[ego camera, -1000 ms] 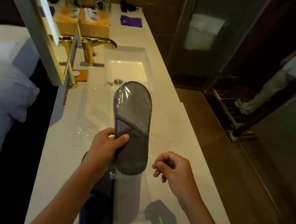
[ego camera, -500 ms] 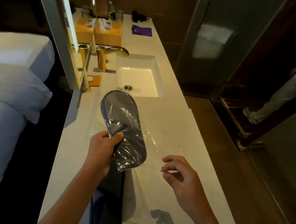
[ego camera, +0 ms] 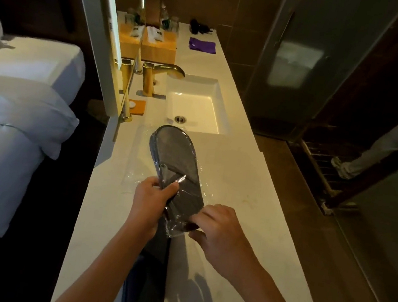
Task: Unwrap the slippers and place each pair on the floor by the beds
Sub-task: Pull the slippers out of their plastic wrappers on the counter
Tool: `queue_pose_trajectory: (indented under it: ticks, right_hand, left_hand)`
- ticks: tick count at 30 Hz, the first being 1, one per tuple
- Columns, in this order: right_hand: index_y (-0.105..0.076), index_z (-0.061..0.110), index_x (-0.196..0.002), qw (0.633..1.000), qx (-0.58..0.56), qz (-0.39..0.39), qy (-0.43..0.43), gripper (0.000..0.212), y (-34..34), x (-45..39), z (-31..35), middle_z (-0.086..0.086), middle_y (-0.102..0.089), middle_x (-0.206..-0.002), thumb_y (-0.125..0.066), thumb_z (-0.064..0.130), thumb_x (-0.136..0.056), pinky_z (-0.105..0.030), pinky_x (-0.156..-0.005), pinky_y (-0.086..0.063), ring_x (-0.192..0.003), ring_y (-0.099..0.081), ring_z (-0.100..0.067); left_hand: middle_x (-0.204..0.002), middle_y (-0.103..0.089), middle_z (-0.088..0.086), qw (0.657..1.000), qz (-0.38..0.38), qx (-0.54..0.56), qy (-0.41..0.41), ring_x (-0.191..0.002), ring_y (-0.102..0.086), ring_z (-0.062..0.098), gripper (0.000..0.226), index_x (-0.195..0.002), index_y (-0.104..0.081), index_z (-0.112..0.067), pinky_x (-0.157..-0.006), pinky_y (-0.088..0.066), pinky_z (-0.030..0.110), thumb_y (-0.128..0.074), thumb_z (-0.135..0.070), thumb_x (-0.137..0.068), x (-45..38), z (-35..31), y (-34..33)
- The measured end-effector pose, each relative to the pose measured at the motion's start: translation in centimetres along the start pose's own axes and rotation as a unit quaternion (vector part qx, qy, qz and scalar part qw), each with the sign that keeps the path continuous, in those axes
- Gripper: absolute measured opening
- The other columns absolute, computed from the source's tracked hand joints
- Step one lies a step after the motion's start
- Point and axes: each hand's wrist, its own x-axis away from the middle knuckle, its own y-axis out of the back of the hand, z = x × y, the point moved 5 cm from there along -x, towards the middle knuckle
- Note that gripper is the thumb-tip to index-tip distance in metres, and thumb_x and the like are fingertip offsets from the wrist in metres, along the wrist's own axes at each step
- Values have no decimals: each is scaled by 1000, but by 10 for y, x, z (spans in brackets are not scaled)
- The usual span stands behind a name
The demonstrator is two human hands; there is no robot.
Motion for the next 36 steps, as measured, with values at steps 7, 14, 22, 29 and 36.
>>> queue_pose_trajectory:
  ticks: [7,14,22,29,36]
  right_hand:
    - [-71,19,-99,998,2,30,47,15,-9,4,12,1,-68,-92,-70,10,-86,-27,-64,-52,-82,-60,-18]
    - [-69,21,-114,982,-157,8,-104,21,-8,25,-5,3,-75,-98,-56,20,-98,-24,-72,-60,-84,-70,-12]
    - [-67,8,-103,723,-540,61,-425,21,-23,26,-3,-14,-77,-91,-51,21,-101,-27,-42,-45,-48,-58,-22]
    - [-61,4,-111,609,-624,-50,-487,18,-34,24,-12,-21,-74,-95,-54,17,-99,-23,-40,-44,-46,-58,-19]
    - [-62,9,-104,652,-576,-81,-487,9,-29,31,-24,-17,-70,-73,-57,13,-98,-22,-38,-38,-40,-53,-10]
  left_hand:
    - [-97,-74,20,998,-19,45,29,-86,-74,31,12,-101,-64,-3,-76,-62,43,-66,-10,-91,-3,3,9]
    - [-102,-74,15,996,-23,77,46,-93,-73,30,9,-101,-63,-9,-81,-60,43,-63,-15,-94,-8,7,18]
    - [-94,-77,15,997,16,72,-3,-84,-77,27,6,-98,-64,-11,-76,-62,41,-64,-15,-93,0,7,-3]
    - [-99,-77,14,995,64,71,-5,-90,-76,27,20,-111,-61,-7,-81,-61,43,-63,-16,-94,5,15,-20]
    - [-98,-75,16,994,37,86,52,-84,-76,27,30,-116,-58,-4,-72,-62,38,-69,-14,-90,-12,31,-37]
